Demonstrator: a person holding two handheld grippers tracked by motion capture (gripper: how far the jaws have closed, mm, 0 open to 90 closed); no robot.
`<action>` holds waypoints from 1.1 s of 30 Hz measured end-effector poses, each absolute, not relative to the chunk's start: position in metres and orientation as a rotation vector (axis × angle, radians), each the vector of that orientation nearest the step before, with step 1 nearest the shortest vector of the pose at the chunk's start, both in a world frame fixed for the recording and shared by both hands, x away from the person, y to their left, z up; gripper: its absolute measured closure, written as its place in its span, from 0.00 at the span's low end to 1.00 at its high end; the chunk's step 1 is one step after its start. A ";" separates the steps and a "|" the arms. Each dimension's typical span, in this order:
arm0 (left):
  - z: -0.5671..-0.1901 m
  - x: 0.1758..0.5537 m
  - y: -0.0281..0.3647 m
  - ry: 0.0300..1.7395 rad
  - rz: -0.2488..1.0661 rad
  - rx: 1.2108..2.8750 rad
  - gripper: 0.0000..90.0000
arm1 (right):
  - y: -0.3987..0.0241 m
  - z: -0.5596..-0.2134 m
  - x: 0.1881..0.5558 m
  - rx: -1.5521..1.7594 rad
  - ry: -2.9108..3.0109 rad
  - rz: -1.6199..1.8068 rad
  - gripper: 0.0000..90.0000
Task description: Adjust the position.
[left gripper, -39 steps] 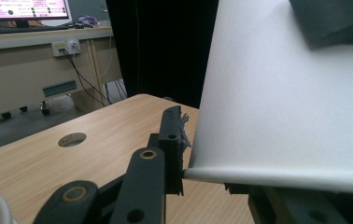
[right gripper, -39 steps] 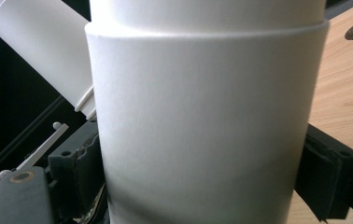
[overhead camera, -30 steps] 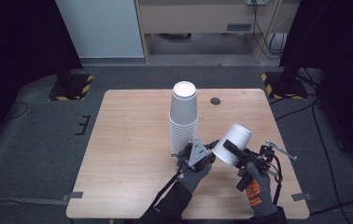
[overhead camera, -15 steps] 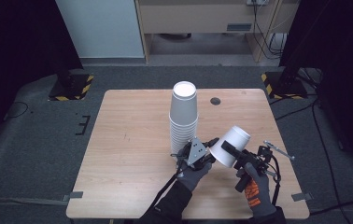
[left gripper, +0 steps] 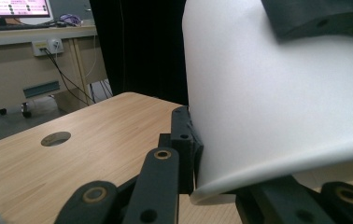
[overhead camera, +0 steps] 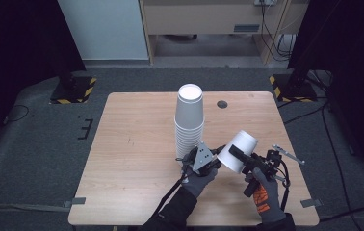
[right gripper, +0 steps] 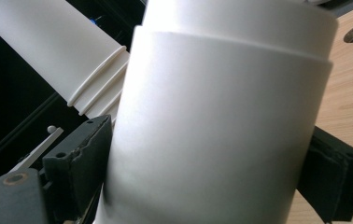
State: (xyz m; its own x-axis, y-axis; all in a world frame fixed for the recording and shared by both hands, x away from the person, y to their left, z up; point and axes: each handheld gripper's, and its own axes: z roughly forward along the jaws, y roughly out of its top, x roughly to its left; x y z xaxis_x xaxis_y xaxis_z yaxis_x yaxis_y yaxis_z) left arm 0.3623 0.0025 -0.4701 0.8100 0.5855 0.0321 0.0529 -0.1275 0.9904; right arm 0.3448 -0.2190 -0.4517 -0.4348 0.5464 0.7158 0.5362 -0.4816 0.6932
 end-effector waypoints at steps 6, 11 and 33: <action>-0.467 0.360 0.006 0.511 0.489 1.646 0.93 | -0.222 -0.451 0.346 1.654 1.568 2.120 0.11; -0.465 0.357 0.008 0.498 0.493 1.651 0.93 | -0.224 -0.449 0.346 1.630 1.546 2.114 0.09; -0.453 0.347 0.026 0.443 0.461 1.719 0.96 | -0.236 -0.452 0.351 1.575 1.525 1.940 0.09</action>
State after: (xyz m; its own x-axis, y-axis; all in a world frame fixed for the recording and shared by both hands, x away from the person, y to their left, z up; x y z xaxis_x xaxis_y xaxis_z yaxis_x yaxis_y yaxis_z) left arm 0.3475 0.0258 -0.4526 0.8469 0.5280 0.0635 0.0430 -0.1869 0.9814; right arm 0.3507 -0.2359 -0.4516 -0.4049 0.6951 0.5941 0.4133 -0.4405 0.7970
